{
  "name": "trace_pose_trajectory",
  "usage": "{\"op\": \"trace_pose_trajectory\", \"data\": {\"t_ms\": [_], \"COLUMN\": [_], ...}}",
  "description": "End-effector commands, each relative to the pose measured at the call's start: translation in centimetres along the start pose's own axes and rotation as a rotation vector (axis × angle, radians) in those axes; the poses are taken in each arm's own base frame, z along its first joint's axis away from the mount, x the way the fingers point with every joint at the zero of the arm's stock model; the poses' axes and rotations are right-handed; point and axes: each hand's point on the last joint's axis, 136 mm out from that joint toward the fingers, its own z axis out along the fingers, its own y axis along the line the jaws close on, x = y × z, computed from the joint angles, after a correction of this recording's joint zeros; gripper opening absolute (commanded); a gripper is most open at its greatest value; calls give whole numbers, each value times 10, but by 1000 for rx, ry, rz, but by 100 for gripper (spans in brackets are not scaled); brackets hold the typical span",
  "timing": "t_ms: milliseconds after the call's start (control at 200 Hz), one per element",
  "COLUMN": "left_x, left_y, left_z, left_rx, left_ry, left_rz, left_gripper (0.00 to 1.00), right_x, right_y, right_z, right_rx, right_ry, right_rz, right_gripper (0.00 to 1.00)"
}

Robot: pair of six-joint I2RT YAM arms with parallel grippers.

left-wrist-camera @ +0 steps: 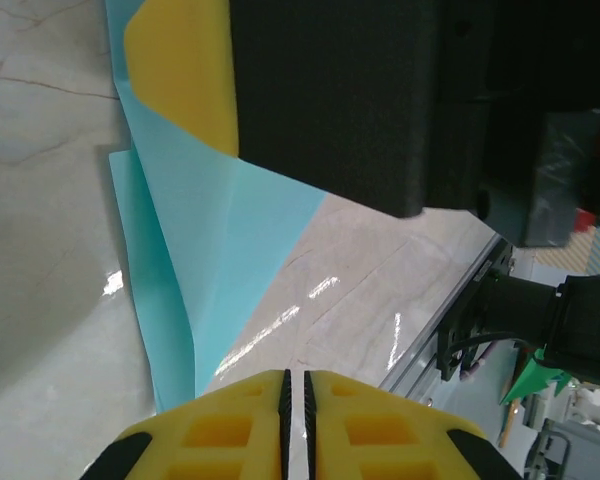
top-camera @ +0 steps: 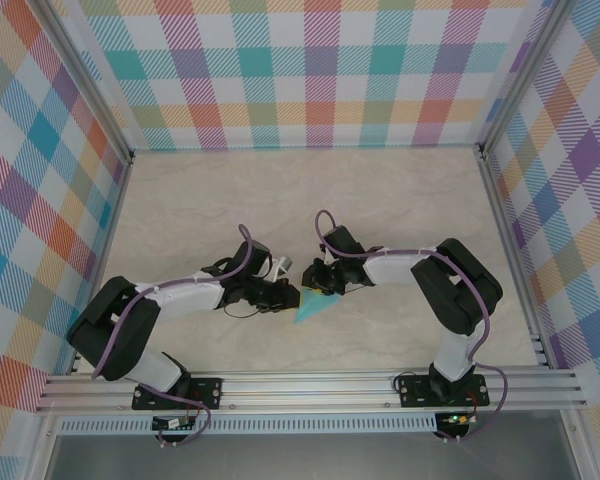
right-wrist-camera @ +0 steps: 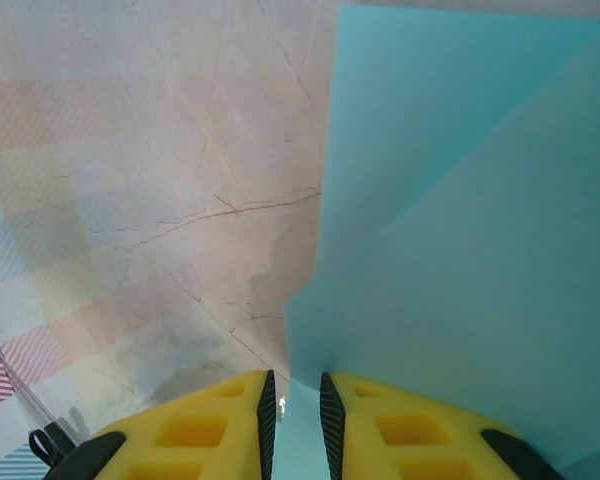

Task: Fold a paper plane with a square sheet of paper (pick it up from the middle)
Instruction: Fourth fold the wing at the center of the table.

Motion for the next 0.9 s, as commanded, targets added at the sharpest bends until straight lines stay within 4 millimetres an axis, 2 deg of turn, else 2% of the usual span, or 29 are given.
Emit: {"op": "trace_pose_trajectory", "data": {"t_ms": [0, 170, 620, 765, 895], "left_x": [-9, -6, 34, 41, 42], "left_y": [-15, -6, 65, 71, 59], "left_z": [7, 17, 27, 23, 16], "left_rx": [90, 75, -157, -178, -143], "left_ry": [9, 43, 153, 158, 147], "left_rz": [-4, -20, -89, -95, -83], "left_gripper": [15, 15, 14, 13, 13], "right_x": [23, 23, 23, 23, 22], "right_y": [-59, -60, -61, -60, -59], "right_z": [9, 9, 8, 8, 7], "right_rx": [190, 190, 197, 197, 198], "right_ry": [48, 48, 48, 47, 46], "right_rz": [80, 78, 80, 80, 78], "right_gripper": [24, 24, 24, 24, 24]}}
